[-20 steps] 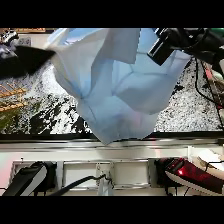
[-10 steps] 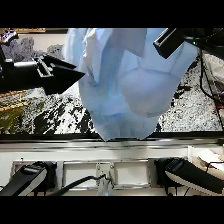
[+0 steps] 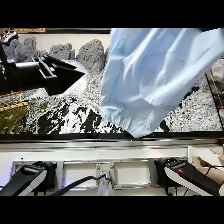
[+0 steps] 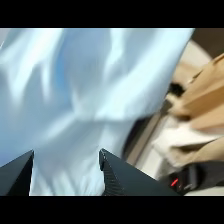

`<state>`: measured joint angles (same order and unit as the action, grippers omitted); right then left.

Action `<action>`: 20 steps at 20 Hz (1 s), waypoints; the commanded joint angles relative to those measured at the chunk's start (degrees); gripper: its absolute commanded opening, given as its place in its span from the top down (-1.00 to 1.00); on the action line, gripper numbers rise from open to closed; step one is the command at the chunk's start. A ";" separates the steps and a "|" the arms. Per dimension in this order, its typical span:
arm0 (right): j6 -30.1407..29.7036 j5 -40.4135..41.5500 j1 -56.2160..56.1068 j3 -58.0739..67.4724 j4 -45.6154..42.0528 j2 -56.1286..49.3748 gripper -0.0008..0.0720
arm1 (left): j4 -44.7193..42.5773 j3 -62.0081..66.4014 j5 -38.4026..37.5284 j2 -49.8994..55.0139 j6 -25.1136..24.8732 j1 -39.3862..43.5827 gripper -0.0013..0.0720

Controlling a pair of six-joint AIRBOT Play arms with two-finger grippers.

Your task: Fold the clothes and pants, and hang the long-sleeved shirts on hangers.

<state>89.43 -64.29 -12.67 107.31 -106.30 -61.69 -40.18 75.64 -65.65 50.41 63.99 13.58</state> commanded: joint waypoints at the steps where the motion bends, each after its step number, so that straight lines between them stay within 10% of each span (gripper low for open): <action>1: 11.72 -0.20 11.13 0.07 -2.97 3.23 0.92 | -18.86 -0.02 0.09 -1.16 6.80 4.52 -0.18; 5: 11.69 -0.20 22.14 0.07 -8.63 8.35 0.92 | -45.59 -0.13 2.73 -1.16 18.78 13.51 0.06; 11: 12.68 -1.55 37.20 0.07 -9.07 12.76 0.92 | -45.29 -12.85 26.05 -4.98 22.05 20.24 0.06; 20: 27.26 3.02 57.29 0.07 -10.95 14.12 0.92 | -43.60 -23.93 25.83 -5.51 25.22 20.22 0.06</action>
<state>110.93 -64.07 38.41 107.35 -116.86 -47.77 -84.25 53.45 -39.79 45.08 88.20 33.69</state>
